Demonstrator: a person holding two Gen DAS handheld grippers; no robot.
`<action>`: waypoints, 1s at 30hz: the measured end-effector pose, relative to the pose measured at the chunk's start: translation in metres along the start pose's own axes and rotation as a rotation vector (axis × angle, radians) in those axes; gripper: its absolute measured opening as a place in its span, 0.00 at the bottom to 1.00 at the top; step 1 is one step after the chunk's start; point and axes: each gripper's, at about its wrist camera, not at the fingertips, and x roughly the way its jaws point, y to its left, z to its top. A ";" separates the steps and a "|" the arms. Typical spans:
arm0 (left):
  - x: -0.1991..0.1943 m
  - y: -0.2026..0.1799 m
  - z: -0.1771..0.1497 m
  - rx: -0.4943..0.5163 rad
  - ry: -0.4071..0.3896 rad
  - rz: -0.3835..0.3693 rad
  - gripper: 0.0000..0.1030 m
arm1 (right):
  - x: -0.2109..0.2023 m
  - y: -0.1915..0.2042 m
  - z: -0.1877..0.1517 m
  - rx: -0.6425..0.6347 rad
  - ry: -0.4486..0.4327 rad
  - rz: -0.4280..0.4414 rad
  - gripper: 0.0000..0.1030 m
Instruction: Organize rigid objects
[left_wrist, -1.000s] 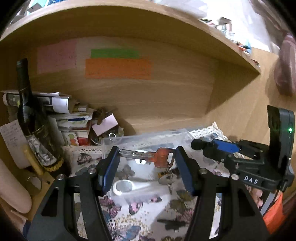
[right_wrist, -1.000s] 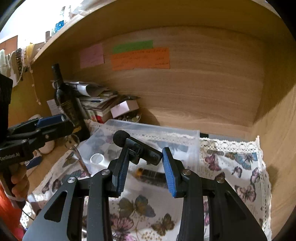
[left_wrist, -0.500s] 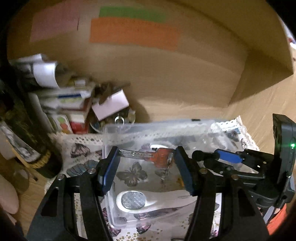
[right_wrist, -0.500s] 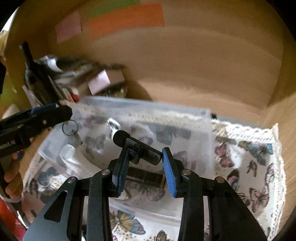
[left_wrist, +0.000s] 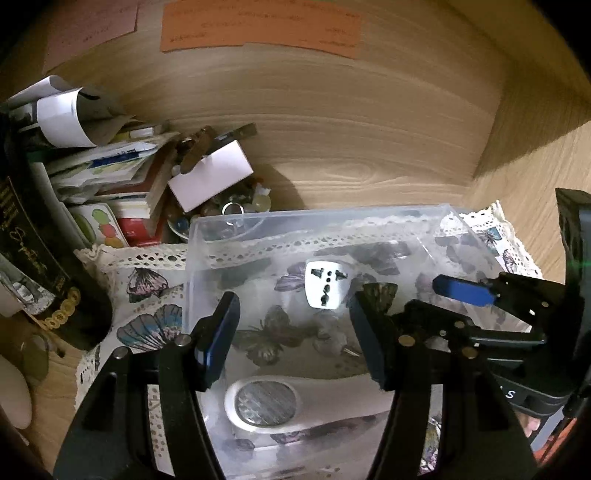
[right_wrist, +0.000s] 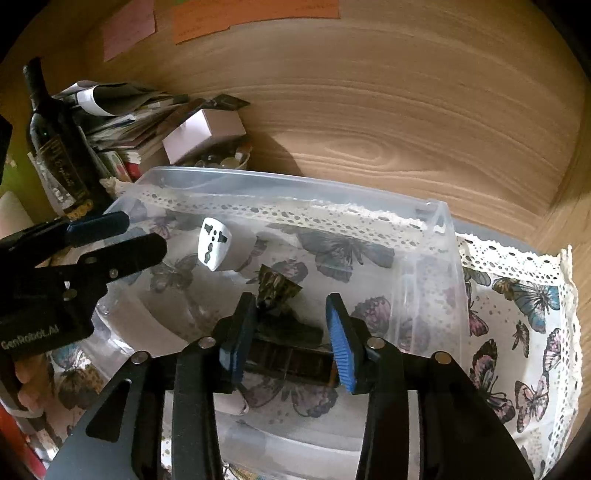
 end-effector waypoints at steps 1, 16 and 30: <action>-0.001 0.000 0.000 -0.002 0.001 -0.003 0.60 | -0.001 0.001 0.001 0.000 -0.003 0.002 0.43; -0.072 0.003 -0.010 -0.015 -0.098 -0.021 0.91 | -0.082 0.016 -0.024 -0.053 -0.151 0.012 0.56; -0.102 0.011 -0.074 0.050 -0.069 0.012 0.93 | -0.053 0.065 -0.094 -0.148 0.038 0.118 0.56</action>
